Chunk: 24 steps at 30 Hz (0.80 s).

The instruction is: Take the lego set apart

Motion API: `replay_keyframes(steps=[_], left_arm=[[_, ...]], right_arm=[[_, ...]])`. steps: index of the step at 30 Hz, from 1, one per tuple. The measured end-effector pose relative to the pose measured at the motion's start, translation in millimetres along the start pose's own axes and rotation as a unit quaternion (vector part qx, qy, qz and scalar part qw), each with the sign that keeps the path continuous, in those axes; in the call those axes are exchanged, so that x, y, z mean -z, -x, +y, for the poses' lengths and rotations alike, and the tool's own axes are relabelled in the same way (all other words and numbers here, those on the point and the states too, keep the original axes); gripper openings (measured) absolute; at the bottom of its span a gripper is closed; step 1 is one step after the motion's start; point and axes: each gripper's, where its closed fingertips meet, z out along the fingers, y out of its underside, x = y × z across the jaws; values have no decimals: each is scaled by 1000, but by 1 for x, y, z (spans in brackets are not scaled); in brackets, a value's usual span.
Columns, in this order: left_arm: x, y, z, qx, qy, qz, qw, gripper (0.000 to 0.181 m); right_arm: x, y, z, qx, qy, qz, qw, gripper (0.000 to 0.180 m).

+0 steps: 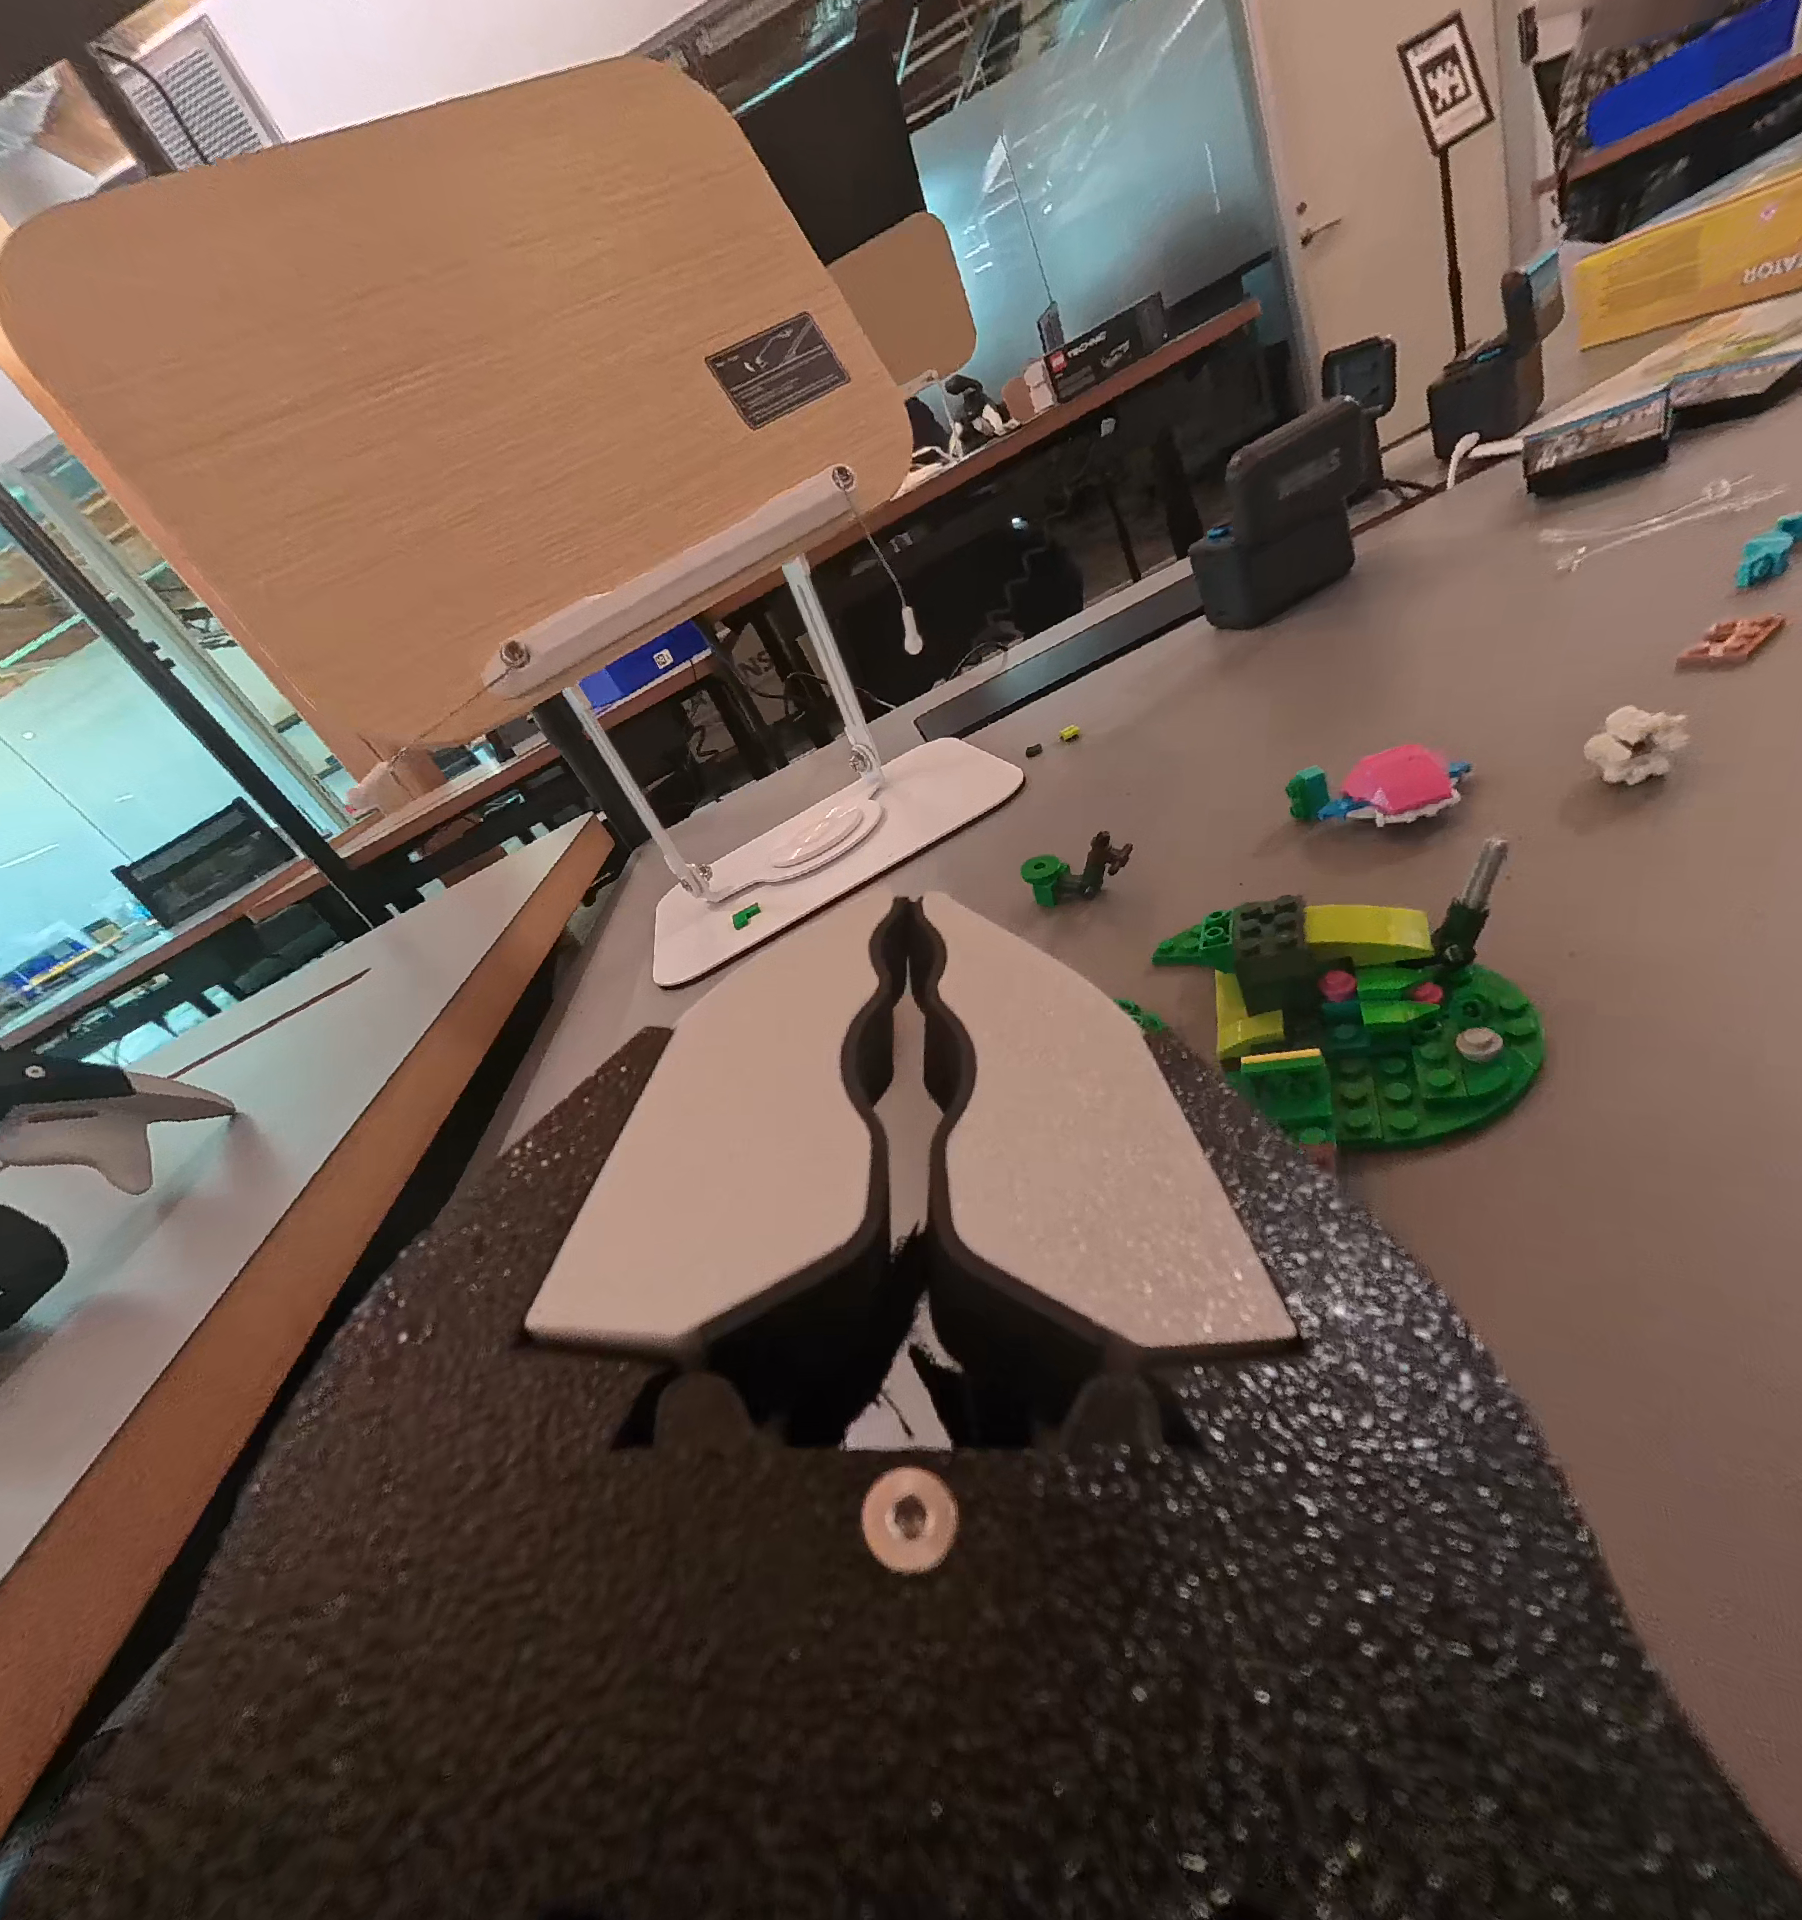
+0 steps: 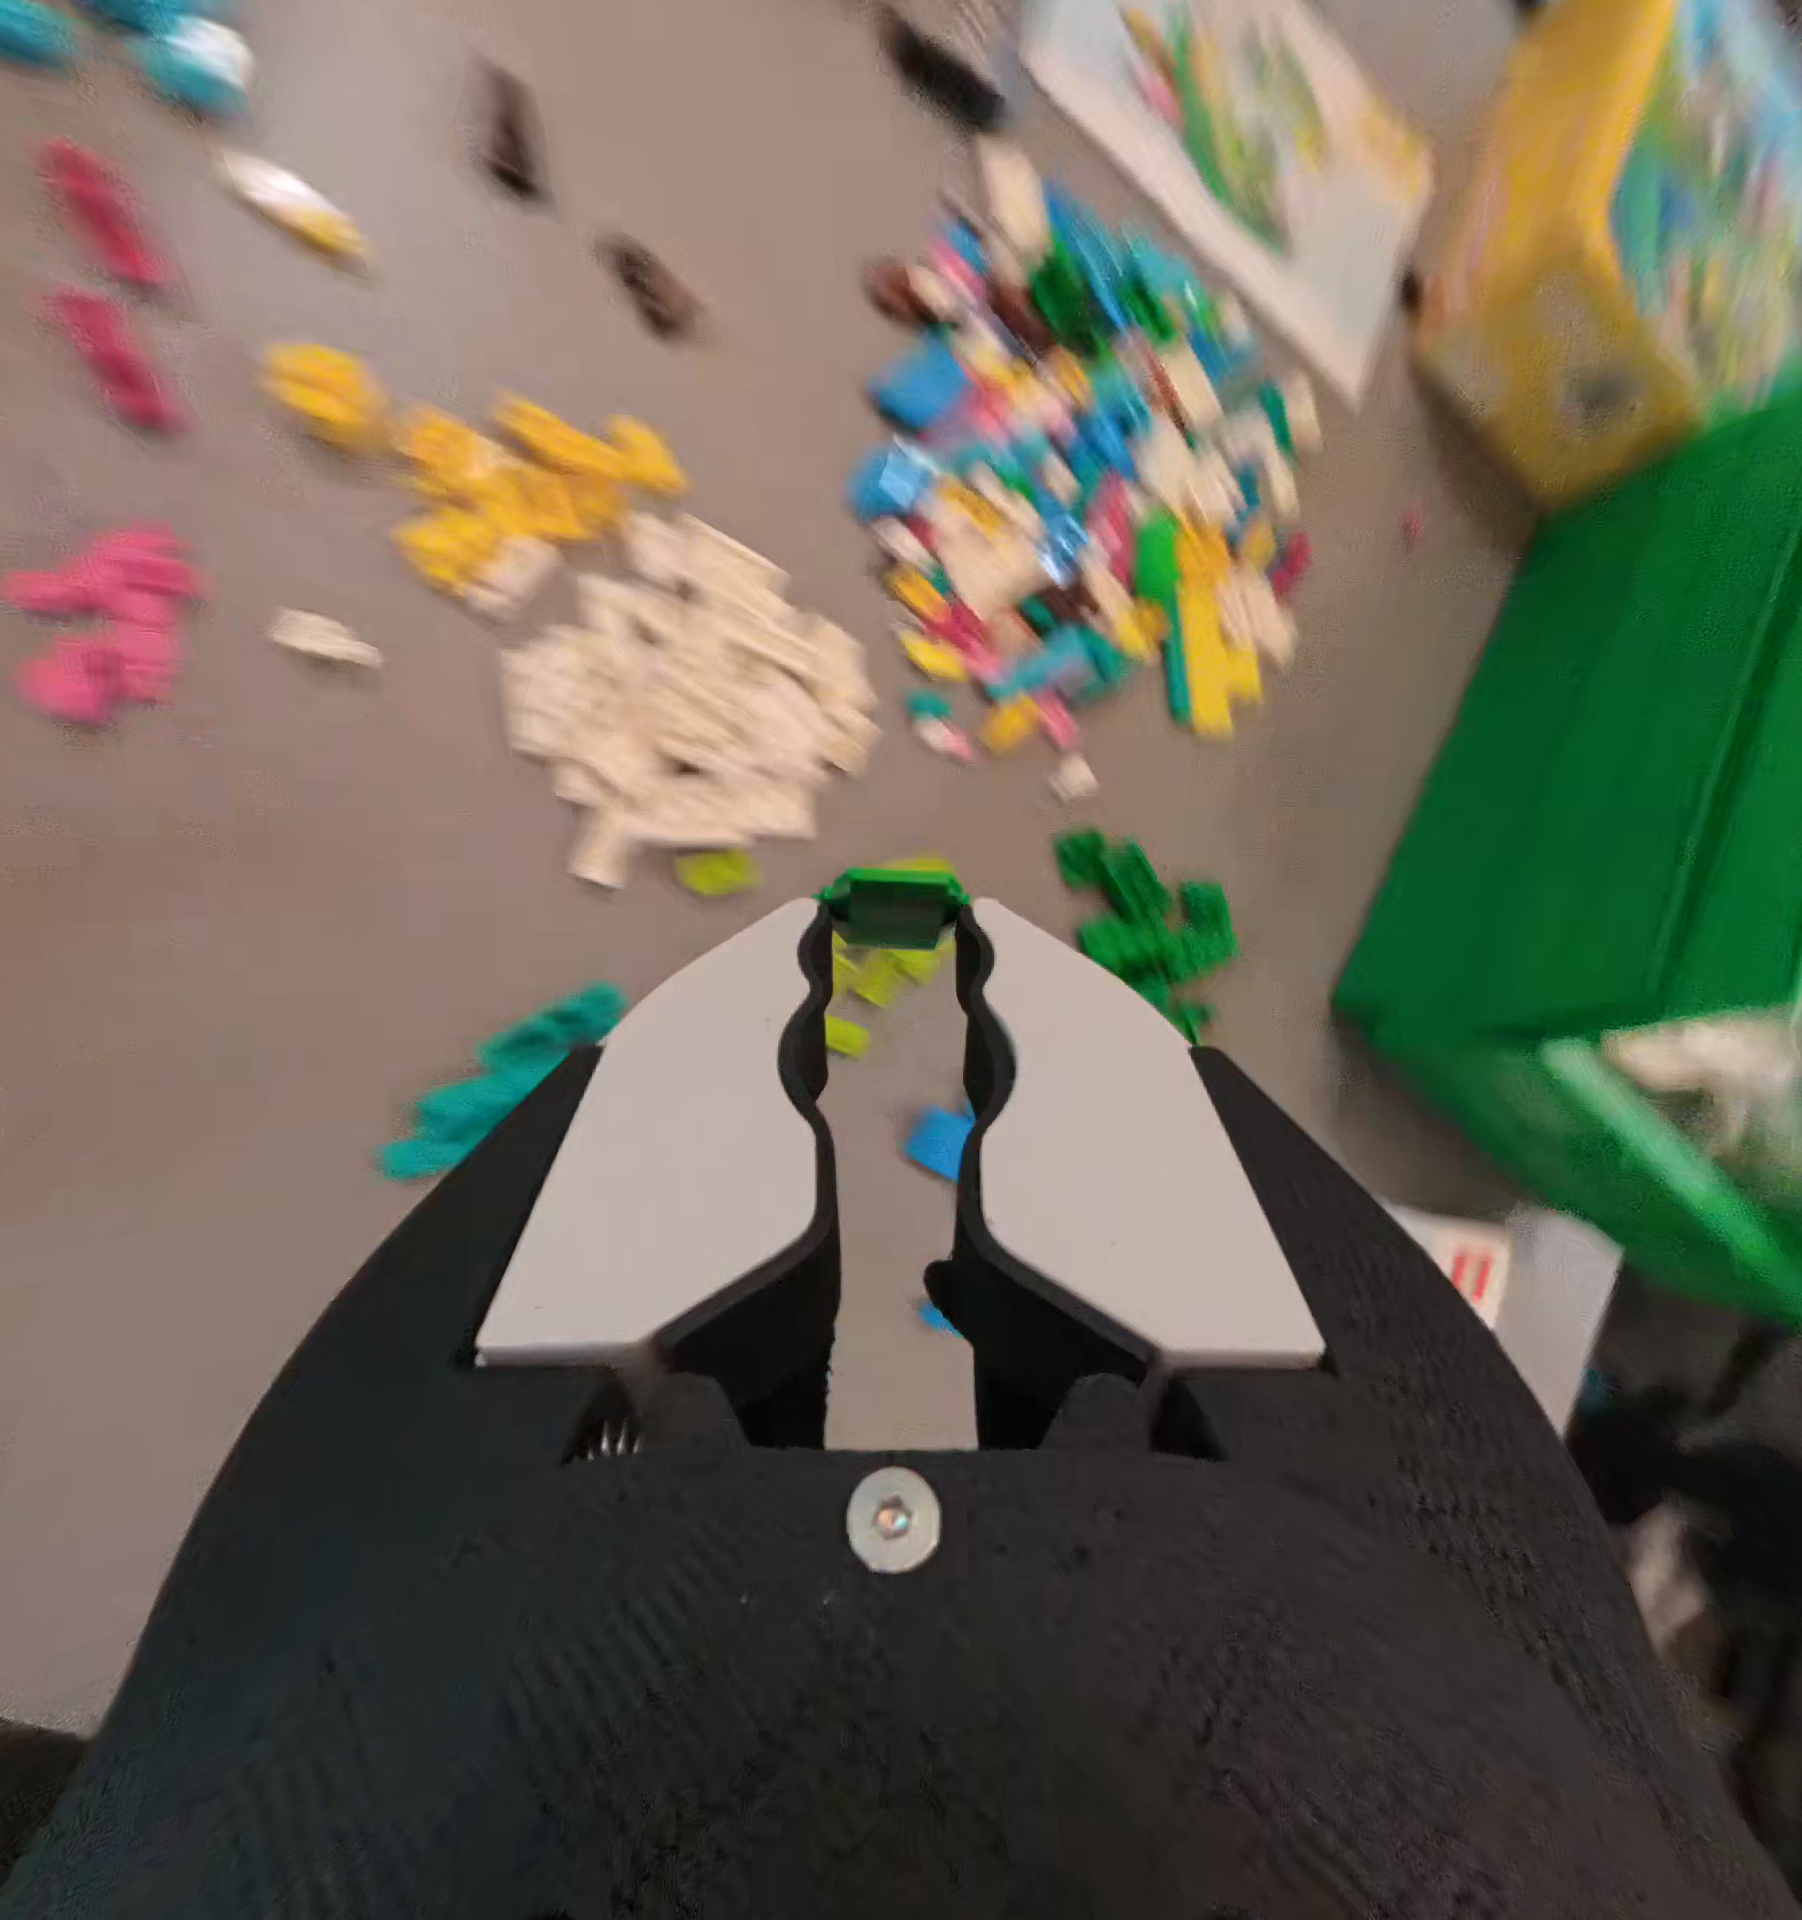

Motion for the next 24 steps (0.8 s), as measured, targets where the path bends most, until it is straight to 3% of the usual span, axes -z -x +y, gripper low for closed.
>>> replay_keyframes(steps=[1,4,8,13,16,18,20,24], left_arm=[[-1,-1,1,-6,4,1,1000,0],[-3,-3,3,-15,15,0,1000,0],[-2,-16,7,56,52,70,995,0],[0,-7,-7,74,57,84,992,0],[3,-4,-14,140,57,118,982,0],[6,-1,-11,175,66,143,972,0],[8,-1,-1,197,97,165,962,23],[16,-17,28,209,196,218,933,59]], right_arm=[[-6,-25,17,-43,22,-6,999,21],[-30,-79,51,-139,82,-24,987,21],[-59,-96,74,-145,150,-67,976,21],[-78,-105,67,-153,143,-53,976,38],[-59,-95,28,-128,84,-23,988,39],[-41,-56,-24,-84,4,-43,996,38],[-27,12,-85,-13,-80,-106,991,36],[-12,175,-172,132,-180,-269,937,35]])
